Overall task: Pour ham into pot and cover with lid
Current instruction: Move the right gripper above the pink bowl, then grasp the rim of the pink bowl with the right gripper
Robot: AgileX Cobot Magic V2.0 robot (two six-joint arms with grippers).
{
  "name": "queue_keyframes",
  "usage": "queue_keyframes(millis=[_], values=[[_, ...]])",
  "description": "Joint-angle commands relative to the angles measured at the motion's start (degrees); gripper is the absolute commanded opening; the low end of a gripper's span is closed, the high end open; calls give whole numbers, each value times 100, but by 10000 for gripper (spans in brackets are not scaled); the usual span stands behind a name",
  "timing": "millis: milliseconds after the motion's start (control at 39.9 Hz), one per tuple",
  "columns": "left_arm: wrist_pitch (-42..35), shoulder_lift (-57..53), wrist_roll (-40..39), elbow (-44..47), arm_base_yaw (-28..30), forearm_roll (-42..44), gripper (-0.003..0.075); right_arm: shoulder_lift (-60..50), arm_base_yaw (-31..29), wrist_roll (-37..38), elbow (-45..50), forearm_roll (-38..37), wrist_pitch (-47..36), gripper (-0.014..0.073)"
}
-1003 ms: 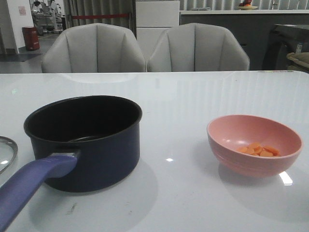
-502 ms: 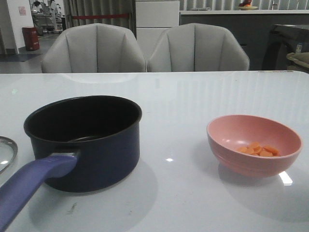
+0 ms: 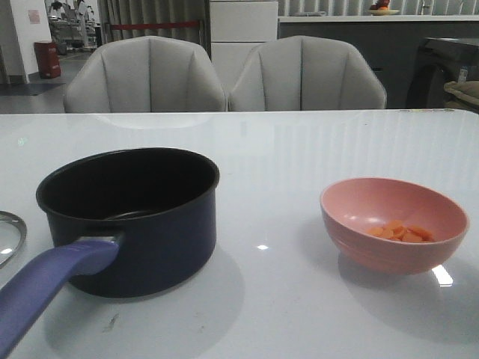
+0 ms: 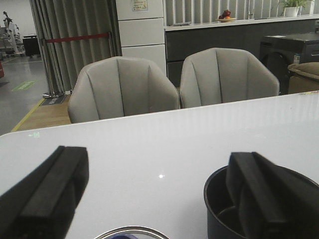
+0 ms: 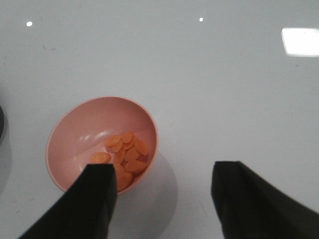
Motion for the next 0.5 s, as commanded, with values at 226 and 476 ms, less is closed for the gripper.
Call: queue_keyframes(millis=[226, 476], values=[[-450, 49, -7, -144, -41, -15, 608, 2534, -15, -2, -1573, 422, 637, 570], [-450, 49, -7, -144, -41, -15, 608, 4085, -15, -356, -2483, 422, 1254, 570]])
